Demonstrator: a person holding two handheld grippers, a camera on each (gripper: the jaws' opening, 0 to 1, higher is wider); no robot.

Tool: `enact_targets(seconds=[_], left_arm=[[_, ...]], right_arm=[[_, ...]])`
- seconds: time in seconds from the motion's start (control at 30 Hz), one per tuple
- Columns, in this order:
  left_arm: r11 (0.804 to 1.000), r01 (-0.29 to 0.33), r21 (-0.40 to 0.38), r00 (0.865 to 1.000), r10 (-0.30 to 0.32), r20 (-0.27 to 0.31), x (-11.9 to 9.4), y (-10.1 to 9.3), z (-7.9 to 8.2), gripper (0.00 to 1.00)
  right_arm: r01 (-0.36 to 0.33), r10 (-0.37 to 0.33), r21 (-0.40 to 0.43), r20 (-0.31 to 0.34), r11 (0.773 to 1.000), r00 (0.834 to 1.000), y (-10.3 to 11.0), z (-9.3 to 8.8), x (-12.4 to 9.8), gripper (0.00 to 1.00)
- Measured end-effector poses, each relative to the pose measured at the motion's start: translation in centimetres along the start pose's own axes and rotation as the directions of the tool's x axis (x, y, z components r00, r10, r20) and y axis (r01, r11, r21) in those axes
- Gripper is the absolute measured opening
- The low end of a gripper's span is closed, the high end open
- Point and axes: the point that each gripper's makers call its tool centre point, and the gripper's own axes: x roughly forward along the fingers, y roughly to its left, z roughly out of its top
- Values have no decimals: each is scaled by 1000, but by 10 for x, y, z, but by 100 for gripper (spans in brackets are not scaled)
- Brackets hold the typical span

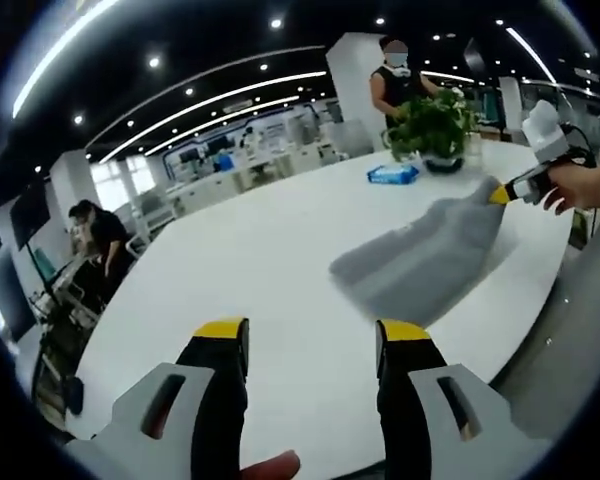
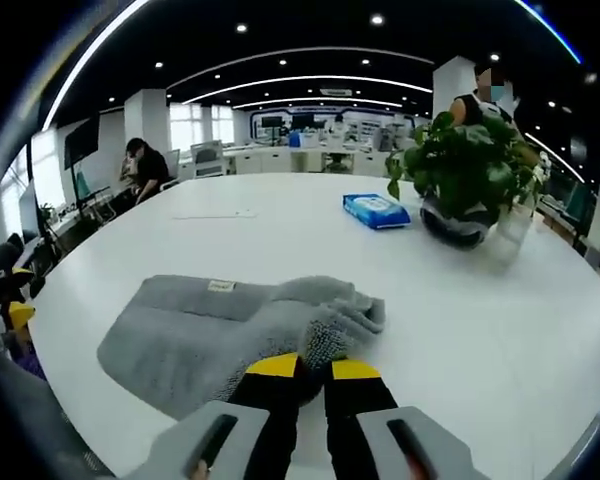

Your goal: Open the folded towel by lifting each exposed corner and separating the folded layers until the towel lies flat within the target outline without major curled edges

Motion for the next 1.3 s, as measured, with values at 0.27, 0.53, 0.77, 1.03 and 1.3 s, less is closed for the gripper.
enact_targets(seconds=[0.27,0.53,0.77,1.03,1.3], left_arm=[[997,76,-34,997,-76,1,30,-3,10,50],[987,157,-31,988,-157,-5,59,-13,15,55],[975,222,-2,975,-222,-22,97,-30,23,52],[955,295,19,953,-293,-71,129,-51,16,51],[939,342,43,937,-337,-92,154,-67,17,50]], right_arm=[[25,-25,-9,11,1000,1000,-5,2,-2,10],[20,-20,-6,8,1000,1000,-6,2,1,15],[-20,20,2,-61,1000,998,-2,-15,10,22],[30,-32,-119,-17,992,999,-7,-5,13,19],[25,-26,-198,-2,980,1000,-1,-3,13,23]])
